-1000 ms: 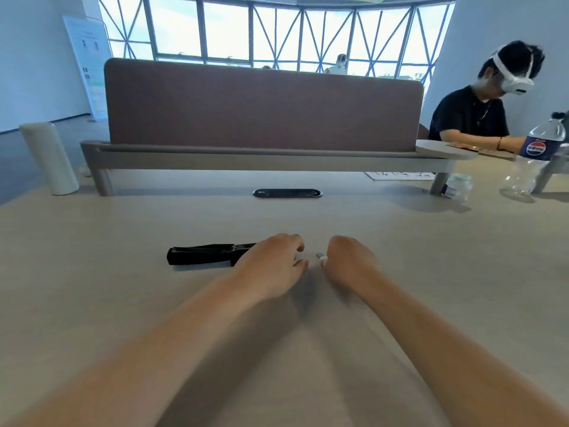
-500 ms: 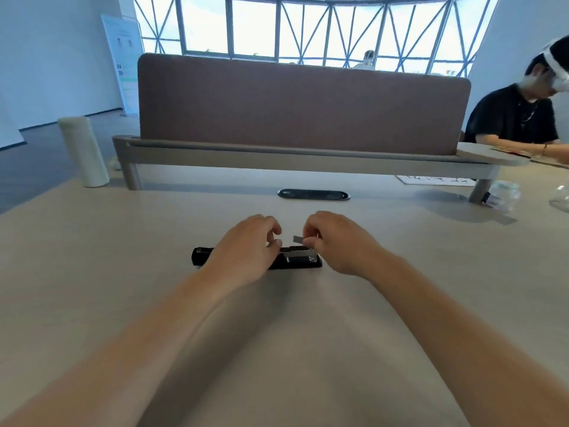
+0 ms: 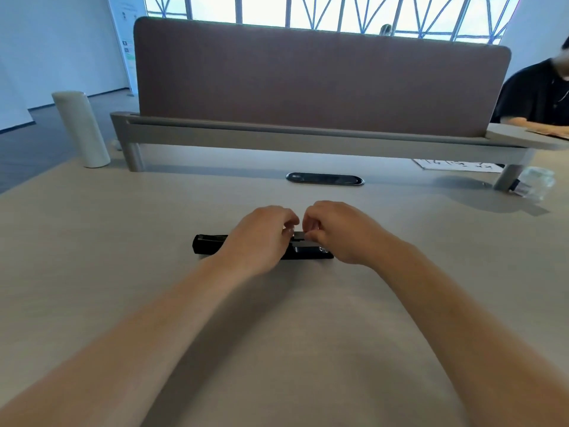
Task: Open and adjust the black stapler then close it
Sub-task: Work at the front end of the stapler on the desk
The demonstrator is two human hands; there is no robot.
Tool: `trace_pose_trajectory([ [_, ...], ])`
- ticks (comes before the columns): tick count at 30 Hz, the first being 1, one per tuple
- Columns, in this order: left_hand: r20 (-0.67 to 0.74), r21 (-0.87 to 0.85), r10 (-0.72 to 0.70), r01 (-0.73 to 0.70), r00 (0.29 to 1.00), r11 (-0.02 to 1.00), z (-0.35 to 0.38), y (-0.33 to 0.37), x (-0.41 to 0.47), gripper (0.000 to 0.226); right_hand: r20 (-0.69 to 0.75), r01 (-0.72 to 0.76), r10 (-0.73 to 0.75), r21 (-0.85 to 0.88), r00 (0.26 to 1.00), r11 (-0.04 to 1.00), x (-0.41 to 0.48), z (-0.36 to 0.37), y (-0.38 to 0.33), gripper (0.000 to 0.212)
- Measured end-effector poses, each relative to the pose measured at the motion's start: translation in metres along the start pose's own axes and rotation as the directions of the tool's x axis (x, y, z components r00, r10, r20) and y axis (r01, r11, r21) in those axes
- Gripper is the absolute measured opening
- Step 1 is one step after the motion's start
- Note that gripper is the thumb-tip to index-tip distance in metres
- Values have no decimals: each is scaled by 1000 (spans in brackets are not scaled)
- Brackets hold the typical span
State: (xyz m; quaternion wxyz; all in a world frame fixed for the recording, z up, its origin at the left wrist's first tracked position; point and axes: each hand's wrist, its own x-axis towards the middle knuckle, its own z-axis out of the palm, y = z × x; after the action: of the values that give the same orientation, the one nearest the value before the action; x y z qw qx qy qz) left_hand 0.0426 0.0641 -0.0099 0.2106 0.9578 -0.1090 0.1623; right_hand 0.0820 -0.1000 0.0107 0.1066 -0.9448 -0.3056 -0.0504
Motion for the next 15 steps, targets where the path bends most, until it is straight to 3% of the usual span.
trace_pose_trajectory([
  [15, -16, 9, 56, -55, 998, 998, 3, 3, -6, 26, 0, -7, 7, 18, 1000, 1000, -7, -4, 3, 10],
])
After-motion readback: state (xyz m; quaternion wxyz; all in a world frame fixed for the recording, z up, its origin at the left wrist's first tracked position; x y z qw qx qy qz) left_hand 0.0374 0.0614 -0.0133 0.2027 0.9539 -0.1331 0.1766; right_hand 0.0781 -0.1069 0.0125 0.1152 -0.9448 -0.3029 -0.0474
